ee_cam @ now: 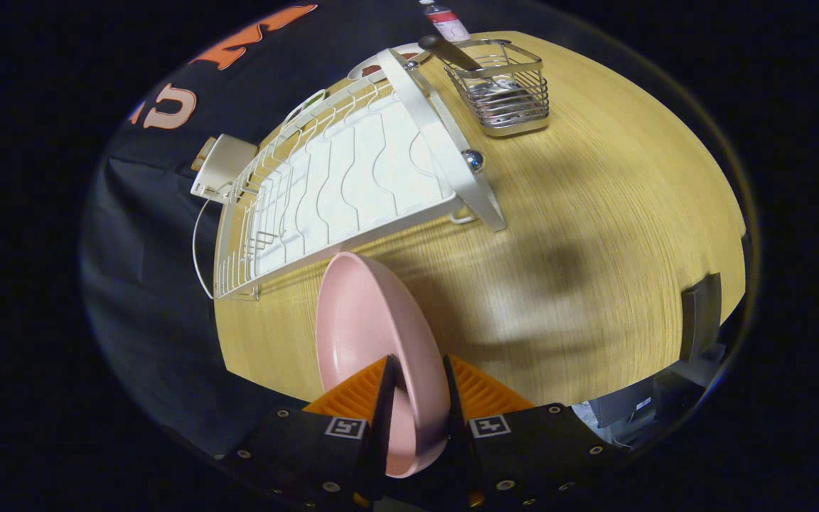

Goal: Take the plate from the dish rack, then take the spoon from the basket and place it into the plate.

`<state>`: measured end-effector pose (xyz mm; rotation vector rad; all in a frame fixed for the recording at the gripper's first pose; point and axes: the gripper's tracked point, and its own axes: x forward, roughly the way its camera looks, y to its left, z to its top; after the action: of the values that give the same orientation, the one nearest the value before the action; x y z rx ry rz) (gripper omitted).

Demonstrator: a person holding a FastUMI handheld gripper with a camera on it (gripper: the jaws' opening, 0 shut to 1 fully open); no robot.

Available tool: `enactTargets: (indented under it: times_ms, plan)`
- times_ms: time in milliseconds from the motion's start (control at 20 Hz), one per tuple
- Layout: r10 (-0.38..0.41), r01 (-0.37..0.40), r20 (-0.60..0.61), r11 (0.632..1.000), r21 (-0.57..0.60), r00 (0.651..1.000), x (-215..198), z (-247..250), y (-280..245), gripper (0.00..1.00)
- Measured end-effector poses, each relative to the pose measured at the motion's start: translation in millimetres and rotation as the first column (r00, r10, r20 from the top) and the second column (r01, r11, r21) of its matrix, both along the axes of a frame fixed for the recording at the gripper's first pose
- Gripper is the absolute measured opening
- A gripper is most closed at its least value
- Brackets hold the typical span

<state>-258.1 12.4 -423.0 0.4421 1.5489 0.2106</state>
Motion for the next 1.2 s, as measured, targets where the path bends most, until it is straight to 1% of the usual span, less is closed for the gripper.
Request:
enactTargets:
  times_ms: [200, 300, 350, 400, 500, 650, 750, 850, 1000, 1150, 1200]
  plan:
    - [0.051, -0.049, 0.027, 0.995, -0.089, 0.998, 7.0, -9.4, -17.2, 0.49]
    - [0.105, -0.092, 0.059, 0.977, -0.192, 0.993, 14.5, -17.0, -35.7, 0.54]
    - [0.136, -0.114, 0.075, 0.963, -0.245, 0.988, 19.5, -19.4, -47.1, 0.53]
    - [0.148, -0.122, 0.082, 0.959, -0.257, 0.986, 21.9, -19.5, -49.6, 0.51]
    - [0.130, -0.107, 0.087, 0.967, -0.230, 0.988, 25.6, -13.5, -44.8, 0.50]
    - [0.121, -0.083, 0.137, 0.963, -0.256, 0.983, 40.5, -4.2, -55.3, 0.50]
    - [0.112, -0.056, 0.192, 0.960, -0.274, 0.975, 54.3, 7.7, -64.3, 0.50]
    - [0.104, -0.022, 0.272, 0.957, -0.288, 0.957, 73.6, 20.7, -74.6, 0.50]
    - [0.114, 0.015, 0.409, 0.954, -0.299, 0.906, 105.5, 40.1, -87.6, 0.50]
    - [0.130, 0.038, 0.491, 0.948, -0.317, 0.862, 127.7, 49.6, -96.7, 0.52]
    - [0.141, 0.038, 0.514, 0.946, -0.322, 0.846, 134.9, 52.1, -97.2, 0.55]
